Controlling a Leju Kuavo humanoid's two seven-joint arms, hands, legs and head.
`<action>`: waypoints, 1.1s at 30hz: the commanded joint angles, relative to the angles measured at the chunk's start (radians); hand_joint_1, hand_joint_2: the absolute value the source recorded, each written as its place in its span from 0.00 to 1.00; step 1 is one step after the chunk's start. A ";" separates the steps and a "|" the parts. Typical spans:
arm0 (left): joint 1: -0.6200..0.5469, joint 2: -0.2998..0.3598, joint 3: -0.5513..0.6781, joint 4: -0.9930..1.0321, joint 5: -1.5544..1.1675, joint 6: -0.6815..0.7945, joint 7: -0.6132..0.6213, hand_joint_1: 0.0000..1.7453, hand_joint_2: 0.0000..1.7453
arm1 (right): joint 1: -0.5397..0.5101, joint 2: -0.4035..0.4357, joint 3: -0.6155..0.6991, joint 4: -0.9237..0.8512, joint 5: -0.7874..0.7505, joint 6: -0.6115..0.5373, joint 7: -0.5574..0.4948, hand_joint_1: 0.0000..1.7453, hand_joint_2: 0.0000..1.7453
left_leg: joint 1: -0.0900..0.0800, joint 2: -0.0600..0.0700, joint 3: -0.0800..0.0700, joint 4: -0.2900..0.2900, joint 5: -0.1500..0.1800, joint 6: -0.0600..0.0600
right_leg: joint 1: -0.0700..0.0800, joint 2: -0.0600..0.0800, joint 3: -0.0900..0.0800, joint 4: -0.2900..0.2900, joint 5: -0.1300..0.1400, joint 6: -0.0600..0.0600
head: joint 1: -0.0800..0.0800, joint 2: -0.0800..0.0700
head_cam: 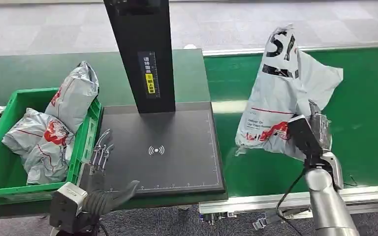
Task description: Moved the parcel from conveyor to table for the left to box.
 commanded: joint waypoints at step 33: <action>-0.152 0.001 -0.054 0.100 0.041 -0.045 0.031 0.00 1.00 | -0.426 0.277 0.687 0.549 -0.341 0.331 0.164 0.00 1.00 | 0.001 0.001 0.001 -0.002 0.003 -0.002 | 0.001 0.002 -0.001 0.000 0.002 -0.003 | 0.000 0.000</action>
